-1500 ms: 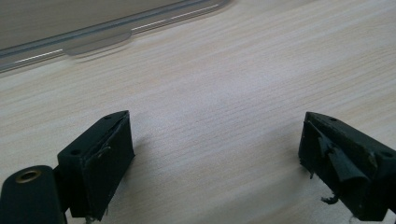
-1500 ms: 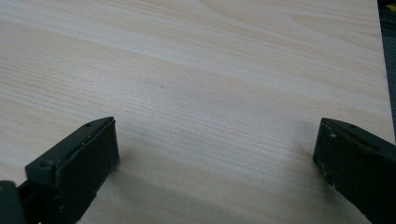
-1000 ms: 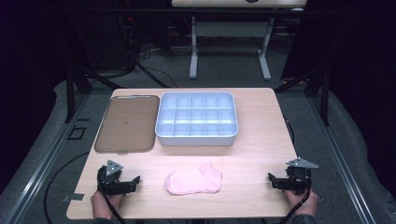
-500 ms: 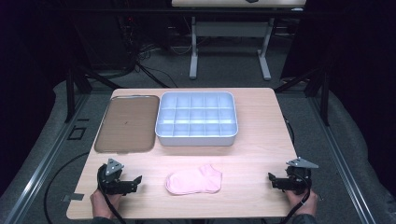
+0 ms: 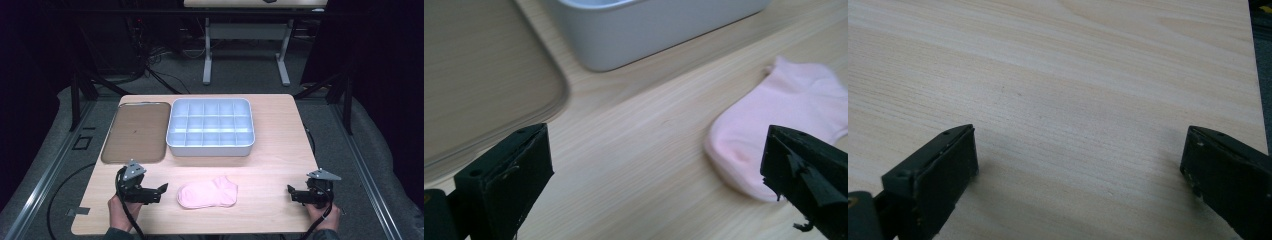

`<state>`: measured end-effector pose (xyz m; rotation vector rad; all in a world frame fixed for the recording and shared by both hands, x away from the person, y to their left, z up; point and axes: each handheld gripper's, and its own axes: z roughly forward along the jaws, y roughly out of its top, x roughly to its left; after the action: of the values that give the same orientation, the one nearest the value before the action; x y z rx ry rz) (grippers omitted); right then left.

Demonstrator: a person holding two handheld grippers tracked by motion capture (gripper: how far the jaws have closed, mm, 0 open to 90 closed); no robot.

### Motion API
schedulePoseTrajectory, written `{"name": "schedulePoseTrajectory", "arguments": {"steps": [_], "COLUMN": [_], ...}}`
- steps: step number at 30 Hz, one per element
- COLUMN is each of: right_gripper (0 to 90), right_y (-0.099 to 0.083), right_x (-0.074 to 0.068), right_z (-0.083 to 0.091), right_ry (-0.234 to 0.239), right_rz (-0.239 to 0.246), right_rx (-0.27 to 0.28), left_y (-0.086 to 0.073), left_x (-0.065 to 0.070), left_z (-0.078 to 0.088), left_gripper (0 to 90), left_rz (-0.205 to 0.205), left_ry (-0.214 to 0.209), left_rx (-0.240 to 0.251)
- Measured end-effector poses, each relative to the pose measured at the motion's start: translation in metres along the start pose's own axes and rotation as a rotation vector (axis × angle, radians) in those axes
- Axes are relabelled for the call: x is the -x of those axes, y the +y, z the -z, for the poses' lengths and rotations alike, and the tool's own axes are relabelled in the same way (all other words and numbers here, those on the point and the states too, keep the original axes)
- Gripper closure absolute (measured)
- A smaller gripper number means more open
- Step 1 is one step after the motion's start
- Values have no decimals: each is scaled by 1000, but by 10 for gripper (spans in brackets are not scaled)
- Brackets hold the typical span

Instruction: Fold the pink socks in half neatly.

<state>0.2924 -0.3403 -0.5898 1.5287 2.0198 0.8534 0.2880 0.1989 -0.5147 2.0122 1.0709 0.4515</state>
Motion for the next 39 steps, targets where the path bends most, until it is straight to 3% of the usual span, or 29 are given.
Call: {"name": "schedulePoseTrajectory", "arguments": {"steps": [5,9,10,15,27,39], "right_gripper": [12,13,14,21,31,39], "right_y": [0,0,0,0,0,0], "right_x": [0,0,0,0,0,0], "right_z": [0,0,0,0,1,1], "right_ry": [0,0,0,1,4,3], "right_rz": [0,2,-2,3,3,3], "right_rx": [0,-1,3,4,6,10], "left_y": [14,22,22,26,17,1], "left_x": [28,50,50,74,93,102], "left_z": [-14,-33,-33,-55,-82,-99], "left_gripper": [1,2,1,19,139,245], "left_rz": [-49,-90,-90,-139,-170,-187], "left_ry": [-66,-109,-109,-141,-166,-112], "left_rx": [-12,-51,-51,-97,-198,-262]}}
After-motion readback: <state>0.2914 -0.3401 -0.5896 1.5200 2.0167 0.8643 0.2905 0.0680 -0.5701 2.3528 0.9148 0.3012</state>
